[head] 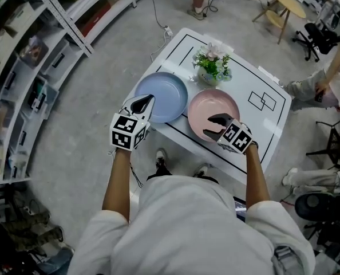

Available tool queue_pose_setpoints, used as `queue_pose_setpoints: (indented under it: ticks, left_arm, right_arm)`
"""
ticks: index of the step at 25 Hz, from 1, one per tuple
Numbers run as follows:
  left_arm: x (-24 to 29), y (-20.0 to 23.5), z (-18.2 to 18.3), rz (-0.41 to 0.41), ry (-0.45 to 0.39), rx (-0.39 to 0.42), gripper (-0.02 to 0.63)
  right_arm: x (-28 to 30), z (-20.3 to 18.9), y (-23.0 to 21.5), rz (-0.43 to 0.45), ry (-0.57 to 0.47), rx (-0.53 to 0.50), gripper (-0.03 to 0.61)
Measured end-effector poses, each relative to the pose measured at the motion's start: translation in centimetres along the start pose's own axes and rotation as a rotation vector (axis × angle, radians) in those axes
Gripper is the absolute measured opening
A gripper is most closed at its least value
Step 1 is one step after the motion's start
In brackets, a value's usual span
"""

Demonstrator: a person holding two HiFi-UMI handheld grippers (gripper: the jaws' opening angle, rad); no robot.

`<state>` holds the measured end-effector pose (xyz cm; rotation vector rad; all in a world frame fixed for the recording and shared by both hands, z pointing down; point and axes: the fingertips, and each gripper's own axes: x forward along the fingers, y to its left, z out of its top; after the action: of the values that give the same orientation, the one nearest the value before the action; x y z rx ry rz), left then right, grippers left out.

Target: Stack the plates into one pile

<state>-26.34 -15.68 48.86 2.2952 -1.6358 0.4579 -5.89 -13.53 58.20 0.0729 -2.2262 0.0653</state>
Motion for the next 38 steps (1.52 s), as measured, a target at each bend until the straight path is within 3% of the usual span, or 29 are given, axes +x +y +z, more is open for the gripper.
queue_pose_setpoints:
  ticks: [5, 11, 13, 16, 22, 26, 30, 34, 38]
  left_arm:
    - [0.8, 3.6, 1.3, -0.005, -0.023, 0.017, 0.02]
    - [3.3, 5.8, 1.8, -0.099, -0.004, 0.075, 0.021]
    - [4.8, 5.4, 1.5, -0.163, 0.02, 0.096, 0.061]
    - [7.2, 3.8, 0.7, -0.281, 0.073, 0.134, 0.131]
    - [10.4, -2.6, -3.9, -0.525, 0.247, 0.215, 0.201]
    - [11.2, -7.2, -8.2, -0.611, 0.337, 0.299, 0.227]
    - [11.8, -9.4, -13.0, -0.601, 0.462, 0.379, 0.234]
    - [12.2, -9.1, -16.4, -0.497, 0.573, 0.464, 0.233]
    - [12.1, -8.7, -17.9, -0.426, 0.609, 0.466, 0.157]
  right_arm:
    - [-2.3, 3.6, -5.4, -0.288, -0.07, 0.051, 0.067]
    - [-2.8, 6.4, -7.7, -0.414, -0.168, 0.195, 0.014]
    - [-2.6, 6.7, -7.9, -0.45, -0.177, 0.245, 0.014]
    - [-2.3, 6.8, -8.3, -0.503, -0.19, 0.305, 0.014]
    - [-2.1, 5.2, -7.1, -0.588, -0.201, 0.429, 0.014]
    - [-2.3, 3.2, -6.2, -0.635, -0.185, 0.483, 0.014]
    - [-2.5, 1.7, -4.8, -0.629, -0.17, 0.51, 0.014]
    - [-2.8, 0.2, -3.4, -0.615, -0.16, 0.525, 0.014]
    - [-3.1, -1.4, -2.3, -0.584, -0.148, 0.535, 0.014]
